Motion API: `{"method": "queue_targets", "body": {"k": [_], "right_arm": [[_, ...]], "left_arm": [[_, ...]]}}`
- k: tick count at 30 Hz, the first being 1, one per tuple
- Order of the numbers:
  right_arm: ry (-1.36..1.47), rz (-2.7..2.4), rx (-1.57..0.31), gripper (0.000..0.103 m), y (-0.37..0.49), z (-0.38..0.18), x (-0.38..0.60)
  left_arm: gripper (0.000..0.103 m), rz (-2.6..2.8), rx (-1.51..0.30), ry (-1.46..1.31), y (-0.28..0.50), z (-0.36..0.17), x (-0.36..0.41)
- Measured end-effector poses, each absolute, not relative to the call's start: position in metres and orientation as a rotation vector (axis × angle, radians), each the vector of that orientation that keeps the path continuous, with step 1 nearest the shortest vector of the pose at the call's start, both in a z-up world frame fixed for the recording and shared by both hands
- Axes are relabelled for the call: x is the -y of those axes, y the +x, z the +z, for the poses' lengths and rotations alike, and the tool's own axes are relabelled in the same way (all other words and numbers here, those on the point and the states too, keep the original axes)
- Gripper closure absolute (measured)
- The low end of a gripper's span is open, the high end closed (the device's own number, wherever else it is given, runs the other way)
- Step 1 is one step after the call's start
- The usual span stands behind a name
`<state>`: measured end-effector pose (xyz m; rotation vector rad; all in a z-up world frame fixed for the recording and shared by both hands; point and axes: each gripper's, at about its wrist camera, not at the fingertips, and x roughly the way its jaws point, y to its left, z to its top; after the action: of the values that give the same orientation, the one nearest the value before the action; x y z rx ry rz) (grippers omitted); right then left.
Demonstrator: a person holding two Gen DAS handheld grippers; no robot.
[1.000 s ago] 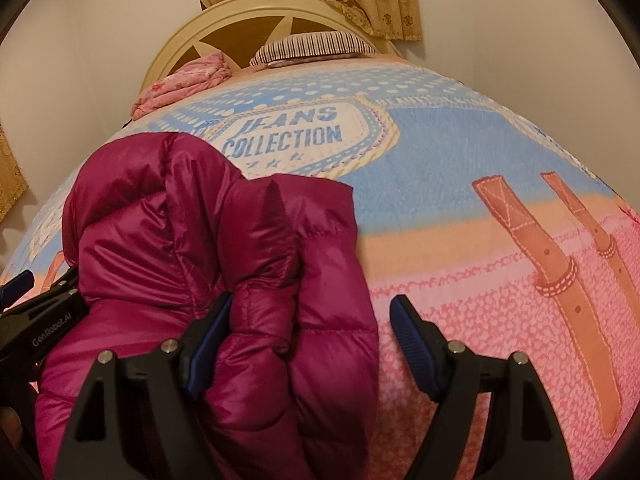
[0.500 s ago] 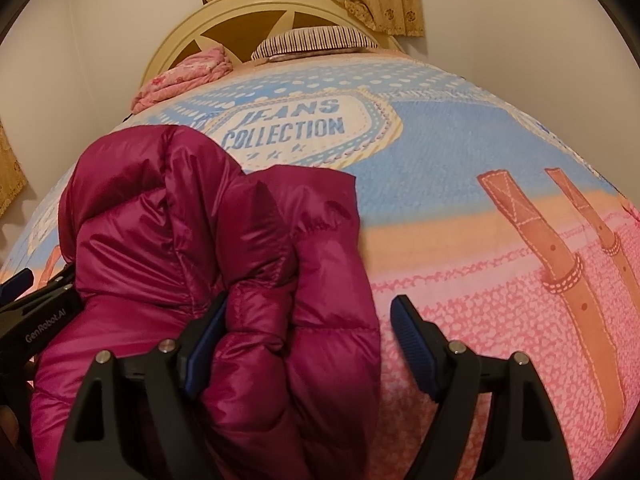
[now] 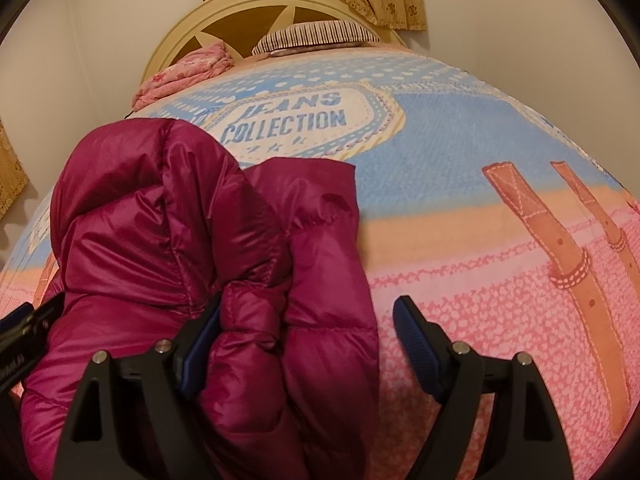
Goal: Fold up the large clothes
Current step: 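Close both grippers on the jacket bundle from opposite sides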
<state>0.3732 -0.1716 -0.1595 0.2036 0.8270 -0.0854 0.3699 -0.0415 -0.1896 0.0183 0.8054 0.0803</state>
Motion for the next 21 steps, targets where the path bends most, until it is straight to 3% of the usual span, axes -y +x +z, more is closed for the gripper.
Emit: {"method": "queue_targets", "body": {"k": [15, 21], "right_arm": [[0.223, -0.052, -0.829, 0.020, 0.373, -0.162, 0.178], [0.224, -0.017, -0.824, 0.031, 0.371, -0.163, 0.177]], "left_arm": [[0.015, -0.033, -0.853, -0.063, 0.364, -0.196, 0.028], [0.015, -0.075, -0.875, -0.081, 0.367, -0.199, 0.028]]}}
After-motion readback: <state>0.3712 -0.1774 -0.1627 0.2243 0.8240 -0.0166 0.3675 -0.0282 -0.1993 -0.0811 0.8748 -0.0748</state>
